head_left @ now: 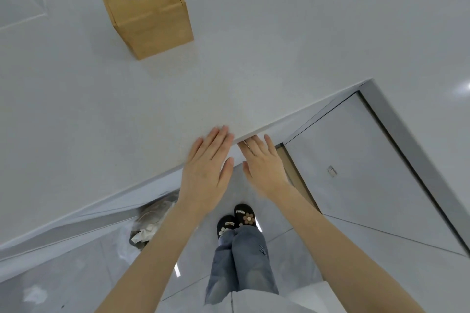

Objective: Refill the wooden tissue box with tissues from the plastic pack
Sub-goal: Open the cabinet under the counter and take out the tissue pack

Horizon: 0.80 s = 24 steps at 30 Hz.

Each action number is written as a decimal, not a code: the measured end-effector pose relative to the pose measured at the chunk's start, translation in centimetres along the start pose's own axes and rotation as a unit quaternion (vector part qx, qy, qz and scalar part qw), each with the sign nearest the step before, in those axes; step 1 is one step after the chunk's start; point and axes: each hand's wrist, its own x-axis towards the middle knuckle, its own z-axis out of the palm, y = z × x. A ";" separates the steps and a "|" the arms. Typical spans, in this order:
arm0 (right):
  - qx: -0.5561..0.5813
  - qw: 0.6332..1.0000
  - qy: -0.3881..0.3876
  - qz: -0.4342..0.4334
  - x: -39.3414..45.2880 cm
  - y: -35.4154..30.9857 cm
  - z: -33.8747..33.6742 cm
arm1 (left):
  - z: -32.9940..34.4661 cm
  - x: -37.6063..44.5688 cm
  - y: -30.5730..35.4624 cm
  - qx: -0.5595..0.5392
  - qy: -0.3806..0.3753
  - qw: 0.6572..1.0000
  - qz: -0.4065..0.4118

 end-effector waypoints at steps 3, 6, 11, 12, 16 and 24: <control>-0.002 1.000 -0.005 -0.004 -1.4 0.3 -0.7 | 0.0 -0.1 0.4 0.015 -0.006 1.000 -0.010; 0.012 1.000 -0.027 0.005 -3.7 0.4 -1.0 | -0.1 -0.1 0.7 0.024 -0.008 1.000 -0.018; 0.018 0.999 -0.034 0.019 -7.8 1.5 -1.6 | -0.4 -0.1 1.8 0.027 -0.013 0.999 -0.036; 0.023 0.999 -0.037 0.024 -8.6 1.7 -1.8 | -0.3 0.0 2.2 0.026 -0.017 0.999 -0.035; 0.045 0.996 -0.042 0.057 -11.6 2.7 -2.3 | 0.2 0.8 3.6 0.017 -0.024 1.000 -0.007; 0.105 0.974 -0.059 0.190 -18.1 6.1 -3.6 | 1.9 1.5 4.3 0.030 -0.034 0.999 0.003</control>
